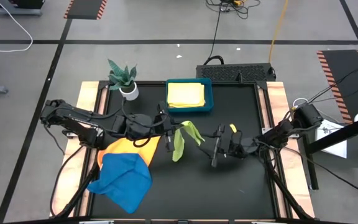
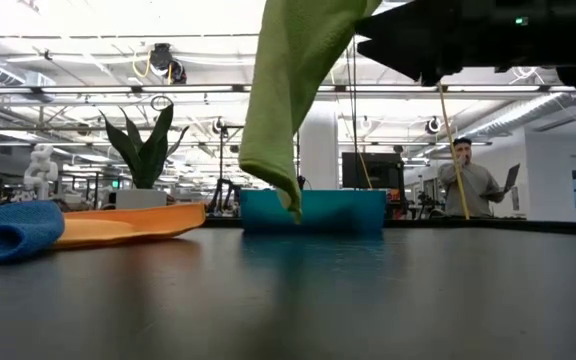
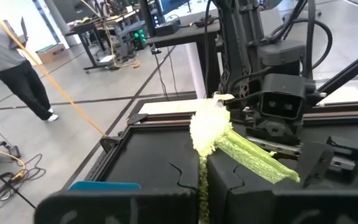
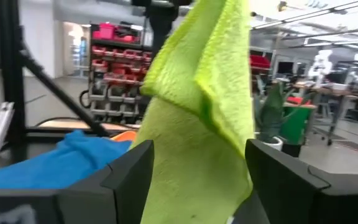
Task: Fold microfiber towels
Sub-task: Fold the green microfiber cloth
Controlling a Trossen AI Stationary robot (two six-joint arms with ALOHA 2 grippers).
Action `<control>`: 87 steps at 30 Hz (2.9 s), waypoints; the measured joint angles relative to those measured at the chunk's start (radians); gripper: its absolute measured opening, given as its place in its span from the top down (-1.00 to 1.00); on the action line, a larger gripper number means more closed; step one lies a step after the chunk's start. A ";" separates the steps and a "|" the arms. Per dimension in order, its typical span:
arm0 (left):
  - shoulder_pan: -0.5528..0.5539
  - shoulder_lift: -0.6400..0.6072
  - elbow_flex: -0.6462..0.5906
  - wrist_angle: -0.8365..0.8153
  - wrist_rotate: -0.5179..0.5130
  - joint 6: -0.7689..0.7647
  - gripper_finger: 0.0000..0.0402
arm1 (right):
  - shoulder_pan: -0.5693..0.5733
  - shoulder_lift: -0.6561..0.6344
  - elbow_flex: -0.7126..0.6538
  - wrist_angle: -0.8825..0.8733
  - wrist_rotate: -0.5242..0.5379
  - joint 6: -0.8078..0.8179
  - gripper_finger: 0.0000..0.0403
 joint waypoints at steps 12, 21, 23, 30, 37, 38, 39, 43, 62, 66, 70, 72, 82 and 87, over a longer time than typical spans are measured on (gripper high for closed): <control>0.001 0.000 0.000 0.001 -0.054 0.003 0.98 | -0.027 0.038 0.093 0.013 0.007 -0.036 -0.03; 0.001 0.000 0.000 0.000 -0.077 0.001 0.98 | -0.026 0.038 0.099 0.042 0.008 -0.015 0.23; 0.001 0.000 0.000 0.000 -0.078 0.000 0.96 | -0.025 0.038 0.099 0.055 0.008 -0.016 0.31; 0.001 0.000 0.000 -0.007 -0.078 -0.001 0.98 | -0.010 0.038 0.099 0.081 0.006 -0.068 0.67; -0.003 0.000 0.000 -0.031 -0.100 -0.002 0.98 | 0.044 0.029 0.099 0.106 0.018 -0.151 0.97; -0.003 0.000 0.000 -0.031 -0.100 -0.006 0.98 | 0.054 0.029 0.099 0.112 0.035 -0.160 0.96; -0.007 0.000 0.000 -0.031 -0.100 -0.007 0.97 | 0.064 0.029 0.099 0.119 0.044 -0.173 0.96; -0.027 0.001 0.000 -0.031 -0.099 -0.009 0.97 | 0.114 0.028 0.098 0.141 0.094 -0.224 0.99; -0.268 -0.011 0.001 -0.049 -0.017 -0.124 0.98 | 0.372 -0.230 0.136 -0.214 0.072 -0.040 1.00; -0.309 -0.009 0.001 -0.043 0.050 -0.190 0.95 | 0.372 -0.243 0.230 -0.417 -0.096 0.150 1.00; -0.332 -0.008 0.001 -0.041 0.089 -0.238 0.98 | 0.373 -0.244 0.317 -0.586 -0.133 0.253 1.00; -0.332 -0.008 0.001 -0.062 0.087 -0.242 0.97 | 0.370 -0.245 0.333 -0.627 -0.103 0.276 1.00; -0.097 -0.010 -0.164 -0.081 0.189 -0.332 0.98 | 0.239 -0.358 0.239 -0.943 0.096 0.573 1.00; 0.073 -0.009 -0.365 0.165 0.288 -0.344 0.94 | 0.108 -0.384 0.096 -0.953 0.101 0.718 1.00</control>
